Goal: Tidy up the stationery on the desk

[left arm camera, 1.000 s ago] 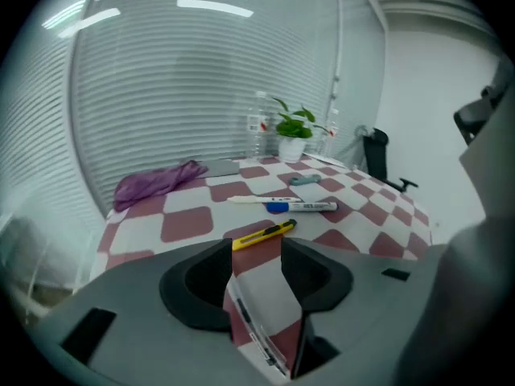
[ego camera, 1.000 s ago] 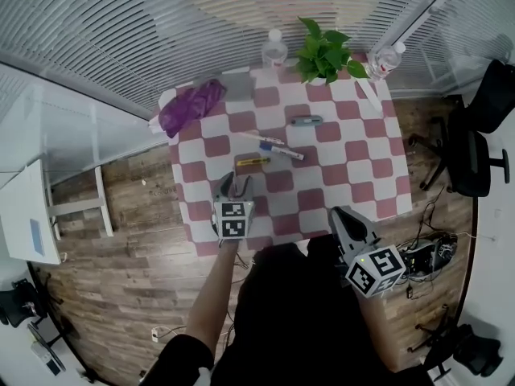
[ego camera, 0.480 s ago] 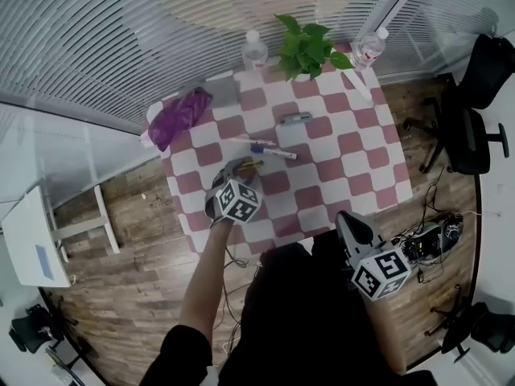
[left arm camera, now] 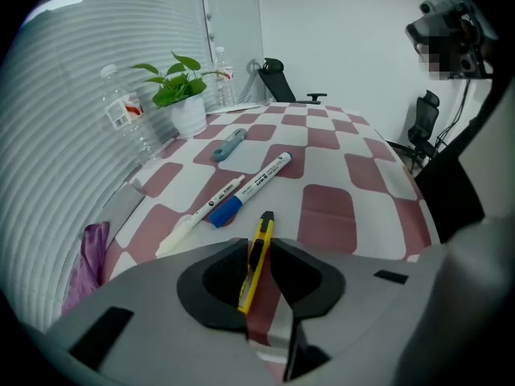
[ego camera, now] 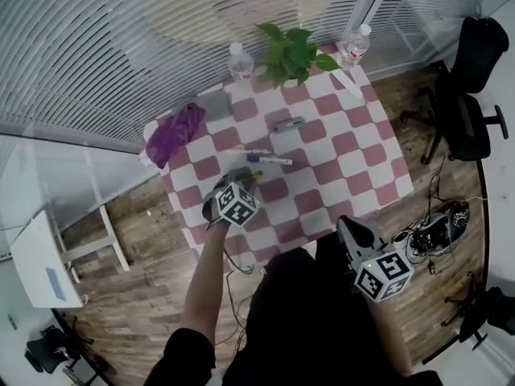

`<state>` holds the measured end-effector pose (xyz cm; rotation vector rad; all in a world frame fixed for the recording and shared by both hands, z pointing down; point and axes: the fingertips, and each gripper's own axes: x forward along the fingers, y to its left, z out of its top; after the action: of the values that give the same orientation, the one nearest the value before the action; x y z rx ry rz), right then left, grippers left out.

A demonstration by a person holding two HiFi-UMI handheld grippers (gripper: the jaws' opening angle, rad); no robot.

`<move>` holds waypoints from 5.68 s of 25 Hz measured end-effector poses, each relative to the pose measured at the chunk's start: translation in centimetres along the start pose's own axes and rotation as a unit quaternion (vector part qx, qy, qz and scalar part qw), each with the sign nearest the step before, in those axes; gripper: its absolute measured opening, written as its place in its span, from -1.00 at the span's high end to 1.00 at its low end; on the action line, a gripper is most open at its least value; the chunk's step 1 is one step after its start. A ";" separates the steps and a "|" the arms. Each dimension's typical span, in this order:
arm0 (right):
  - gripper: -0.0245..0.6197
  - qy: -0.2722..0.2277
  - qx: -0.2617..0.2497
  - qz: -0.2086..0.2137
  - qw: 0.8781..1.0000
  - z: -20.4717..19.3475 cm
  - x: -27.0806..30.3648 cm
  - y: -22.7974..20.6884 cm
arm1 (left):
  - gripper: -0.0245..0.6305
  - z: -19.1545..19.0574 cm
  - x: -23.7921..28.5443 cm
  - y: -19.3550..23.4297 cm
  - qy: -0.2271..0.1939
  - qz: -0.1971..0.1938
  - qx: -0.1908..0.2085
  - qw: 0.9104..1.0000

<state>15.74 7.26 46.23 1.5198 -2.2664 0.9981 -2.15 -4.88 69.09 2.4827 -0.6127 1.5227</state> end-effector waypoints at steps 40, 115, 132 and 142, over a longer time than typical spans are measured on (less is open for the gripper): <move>0.85 0.028 -0.021 0.042 0.999 -0.1 1.8 0.8 | 0.70 -5.9 -4.6 -1.2 -0.047 0.142 -0.577 0.803; 0.67 0.227 -0.225 0.074 0.945 -8.6 25.1 5.3 | 0.81 -7.4 -16.1 -8.9 -0.203 0.097 -0.526 0.820; 0.67 0.206 0.086 -0.011 0.975 -14.5 24.2 6.8 | 0.81 -7.0 -15.8 -10.5 -0.188 0.085 -0.519 0.829; 0.60 0.207 0.084 -0.002 0.975 -14.9 24.7 6.7 | 0.81 -8.1 -15.9 -10.4 -0.180 0.092 -0.527 0.826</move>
<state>-3.48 0.58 67.77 1.2277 -1.9268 1.3874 -10.58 11.42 59.59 1.7931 -1.3248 0.4274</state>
